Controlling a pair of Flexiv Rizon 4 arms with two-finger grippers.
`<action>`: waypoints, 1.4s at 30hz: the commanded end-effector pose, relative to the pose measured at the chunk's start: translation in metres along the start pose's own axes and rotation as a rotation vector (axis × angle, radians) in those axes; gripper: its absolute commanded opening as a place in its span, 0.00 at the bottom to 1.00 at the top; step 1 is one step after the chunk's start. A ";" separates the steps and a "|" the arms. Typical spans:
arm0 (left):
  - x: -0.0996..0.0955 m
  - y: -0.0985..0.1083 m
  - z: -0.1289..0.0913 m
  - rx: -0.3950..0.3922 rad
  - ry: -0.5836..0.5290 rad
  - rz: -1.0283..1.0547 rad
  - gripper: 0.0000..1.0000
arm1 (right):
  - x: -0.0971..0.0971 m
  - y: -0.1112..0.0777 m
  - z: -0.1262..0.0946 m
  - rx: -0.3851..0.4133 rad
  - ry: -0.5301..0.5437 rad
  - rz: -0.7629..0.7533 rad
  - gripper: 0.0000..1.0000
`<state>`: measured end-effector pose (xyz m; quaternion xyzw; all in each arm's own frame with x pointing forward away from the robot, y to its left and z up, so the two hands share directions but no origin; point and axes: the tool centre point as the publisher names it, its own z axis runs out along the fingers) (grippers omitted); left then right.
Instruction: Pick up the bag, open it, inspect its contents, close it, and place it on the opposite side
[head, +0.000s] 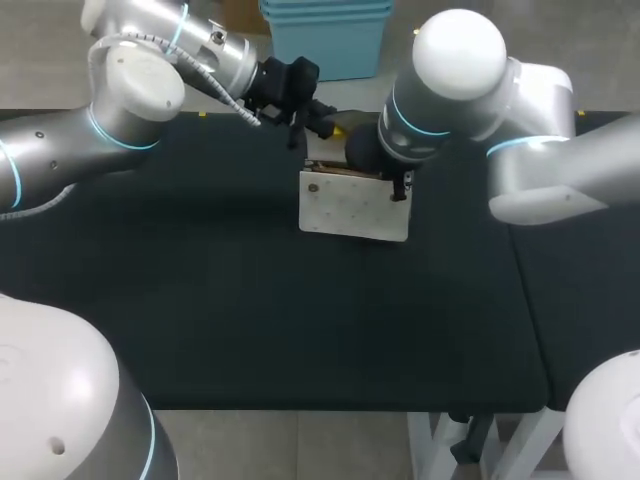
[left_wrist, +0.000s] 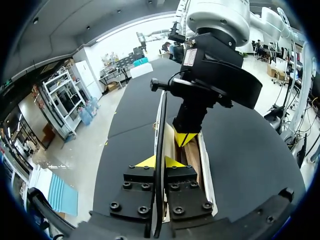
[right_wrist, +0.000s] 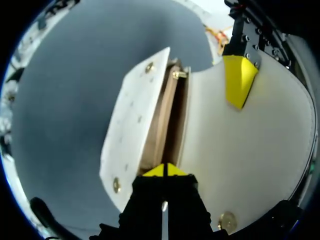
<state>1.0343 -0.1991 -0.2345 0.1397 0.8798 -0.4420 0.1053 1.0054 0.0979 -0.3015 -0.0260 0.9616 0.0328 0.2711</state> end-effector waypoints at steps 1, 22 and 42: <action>0.001 -0.001 0.002 0.005 -0.002 -0.005 0.00 | 0.000 0.007 0.008 -0.001 0.015 -0.003 0.00; 0.001 0.005 0.004 0.015 0.013 -0.046 0.00 | 0.029 0.007 0.007 -0.001 0.064 0.053 0.00; 0.011 0.002 0.004 0.038 -0.055 -0.093 0.00 | 0.025 0.011 0.010 0.014 0.081 0.088 0.00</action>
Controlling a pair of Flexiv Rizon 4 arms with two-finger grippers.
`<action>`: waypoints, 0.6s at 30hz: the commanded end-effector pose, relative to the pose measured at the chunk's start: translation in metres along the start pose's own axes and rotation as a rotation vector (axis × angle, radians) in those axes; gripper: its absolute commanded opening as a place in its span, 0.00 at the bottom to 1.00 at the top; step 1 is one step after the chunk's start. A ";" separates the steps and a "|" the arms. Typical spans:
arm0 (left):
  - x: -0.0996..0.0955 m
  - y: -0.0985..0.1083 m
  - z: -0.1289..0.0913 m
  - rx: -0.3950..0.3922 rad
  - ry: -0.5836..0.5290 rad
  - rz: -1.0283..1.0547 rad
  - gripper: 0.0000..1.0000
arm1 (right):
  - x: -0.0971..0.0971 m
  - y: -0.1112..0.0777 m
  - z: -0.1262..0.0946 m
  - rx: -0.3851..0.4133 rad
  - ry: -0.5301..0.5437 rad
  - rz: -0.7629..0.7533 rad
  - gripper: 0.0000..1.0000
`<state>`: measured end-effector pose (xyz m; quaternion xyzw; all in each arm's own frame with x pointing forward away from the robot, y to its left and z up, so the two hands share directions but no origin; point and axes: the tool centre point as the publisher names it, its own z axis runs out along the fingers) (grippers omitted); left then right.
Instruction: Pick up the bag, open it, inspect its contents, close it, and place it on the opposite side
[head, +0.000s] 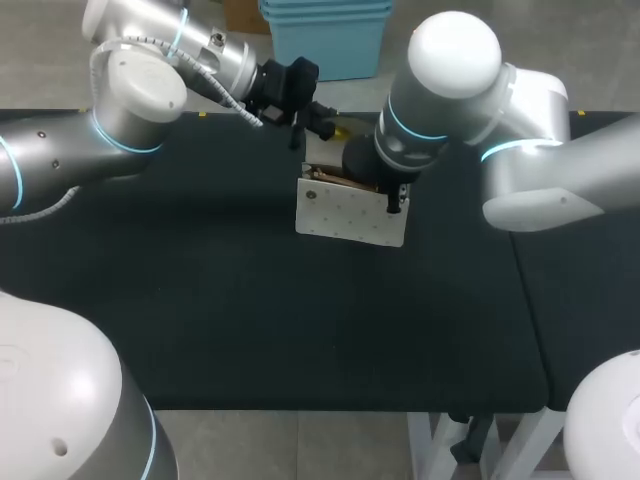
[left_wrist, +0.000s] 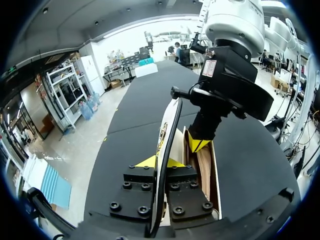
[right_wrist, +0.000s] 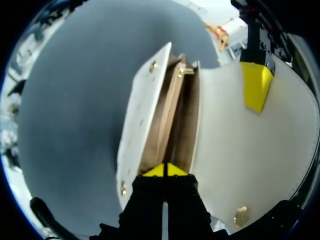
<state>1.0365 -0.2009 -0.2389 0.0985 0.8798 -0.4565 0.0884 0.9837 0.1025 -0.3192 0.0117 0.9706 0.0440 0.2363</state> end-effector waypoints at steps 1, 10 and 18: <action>0.013 0.000 0.000 0.024 -0.038 0.001 0.00 | -0.003 0.007 0.006 0.017 0.013 0.007 0.00; 0.015 0.000 0.002 0.039 -0.042 -0.019 0.00 | -0.008 0.017 0.006 0.015 0.006 0.012 0.00; 0.012 0.000 0.002 0.042 -0.042 -0.037 0.00 | -0.009 0.020 0.009 0.008 0.003 0.010 0.00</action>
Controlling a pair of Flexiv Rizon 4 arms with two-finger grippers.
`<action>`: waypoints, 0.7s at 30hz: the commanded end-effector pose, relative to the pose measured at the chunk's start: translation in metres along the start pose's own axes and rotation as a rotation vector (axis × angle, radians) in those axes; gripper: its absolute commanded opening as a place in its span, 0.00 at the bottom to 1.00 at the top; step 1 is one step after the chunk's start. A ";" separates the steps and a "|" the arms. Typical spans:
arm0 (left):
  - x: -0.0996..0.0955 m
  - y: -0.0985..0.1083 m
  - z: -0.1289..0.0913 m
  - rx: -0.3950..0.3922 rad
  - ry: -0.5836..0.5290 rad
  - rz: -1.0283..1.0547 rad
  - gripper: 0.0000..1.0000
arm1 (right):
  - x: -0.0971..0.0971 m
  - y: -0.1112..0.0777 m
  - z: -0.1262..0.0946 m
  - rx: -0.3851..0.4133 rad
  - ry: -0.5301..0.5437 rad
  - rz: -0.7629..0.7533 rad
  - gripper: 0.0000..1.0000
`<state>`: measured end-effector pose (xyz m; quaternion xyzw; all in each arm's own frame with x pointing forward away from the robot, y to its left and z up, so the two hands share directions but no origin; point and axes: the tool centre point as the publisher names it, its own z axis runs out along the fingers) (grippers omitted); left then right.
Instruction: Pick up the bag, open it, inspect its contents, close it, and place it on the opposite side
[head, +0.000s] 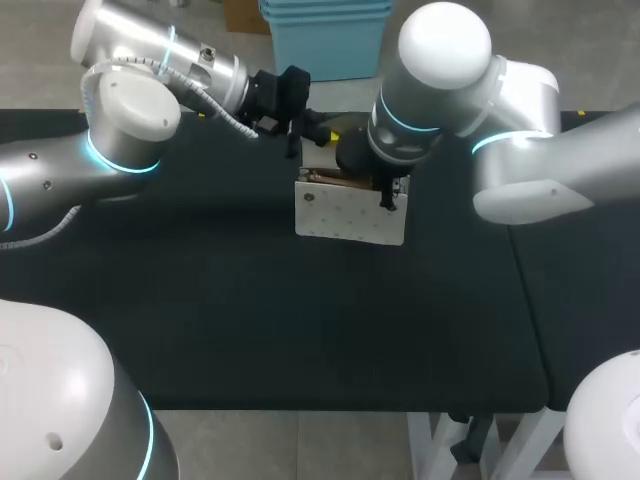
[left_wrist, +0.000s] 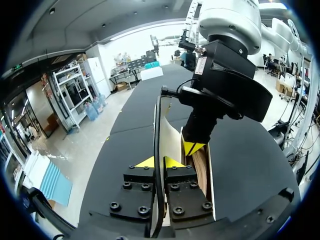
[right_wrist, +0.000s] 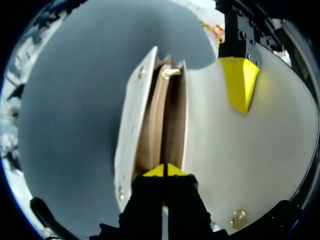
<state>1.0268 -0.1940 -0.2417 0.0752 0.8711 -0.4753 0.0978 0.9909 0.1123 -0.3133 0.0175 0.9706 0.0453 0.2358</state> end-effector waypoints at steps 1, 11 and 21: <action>0.001 -0.003 0.007 0.006 0.000 -0.004 0.00 | 0.000 0.009 0.012 0.013 0.002 0.002 0.00; 0.000 -0.003 0.013 -0.002 0.011 -0.012 0.00 | -0.004 0.020 0.009 -0.005 -0.037 -0.013 0.00; -0.002 -0.003 0.009 0.000 0.005 -0.014 0.00 | 0.001 0.000 0.024 0.030 0.006 0.031 0.00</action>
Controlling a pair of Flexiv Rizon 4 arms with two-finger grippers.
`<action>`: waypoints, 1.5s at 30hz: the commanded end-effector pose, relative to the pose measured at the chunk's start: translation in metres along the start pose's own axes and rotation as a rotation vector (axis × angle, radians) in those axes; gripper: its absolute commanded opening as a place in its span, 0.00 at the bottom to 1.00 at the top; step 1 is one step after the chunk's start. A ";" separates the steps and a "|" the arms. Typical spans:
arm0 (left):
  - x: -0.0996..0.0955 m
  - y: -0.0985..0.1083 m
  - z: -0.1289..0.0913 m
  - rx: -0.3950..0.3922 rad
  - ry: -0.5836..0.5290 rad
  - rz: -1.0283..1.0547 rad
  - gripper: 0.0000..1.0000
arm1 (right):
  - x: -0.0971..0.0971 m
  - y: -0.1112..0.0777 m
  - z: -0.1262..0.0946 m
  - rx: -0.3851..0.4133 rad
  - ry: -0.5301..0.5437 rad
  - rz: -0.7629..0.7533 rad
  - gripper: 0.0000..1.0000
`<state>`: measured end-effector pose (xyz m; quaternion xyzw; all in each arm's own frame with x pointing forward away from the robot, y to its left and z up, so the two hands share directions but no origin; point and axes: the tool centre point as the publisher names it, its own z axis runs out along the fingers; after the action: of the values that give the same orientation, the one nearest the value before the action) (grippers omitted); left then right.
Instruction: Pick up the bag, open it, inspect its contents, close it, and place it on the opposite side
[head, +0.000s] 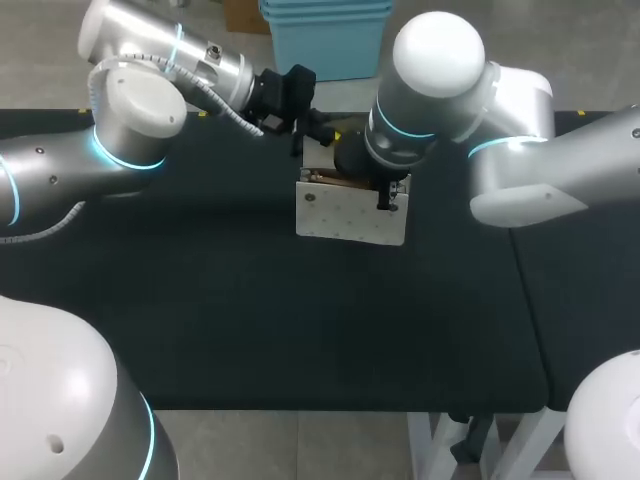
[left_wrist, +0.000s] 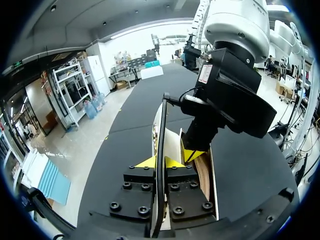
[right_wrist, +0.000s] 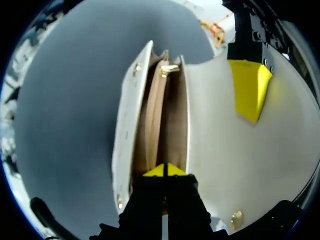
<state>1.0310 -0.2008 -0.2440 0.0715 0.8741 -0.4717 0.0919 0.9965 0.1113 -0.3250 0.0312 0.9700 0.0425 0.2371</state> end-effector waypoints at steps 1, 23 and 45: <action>0.002 -0.002 0.002 0.010 -0.004 -0.003 0.00 | 0.001 0.000 0.010 0.018 0.011 0.008 0.00; 0.006 -0.001 -0.011 0.056 -0.021 0.009 0.00 | 0.030 -0.004 0.016 0.029 0.129 -0.003 1.00; 0.006 -0.003 -0.009 0.063 -0.014 0.027 0.00 | 0.032 -0.003 0.014 0.031 0.127 0.000 1.00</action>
<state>1.0265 -0.1944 -0.2411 0.0818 0.8589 -0.4951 0.1029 0.9737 0.1107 -0.3391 0.0320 0.9835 0.0327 0.1752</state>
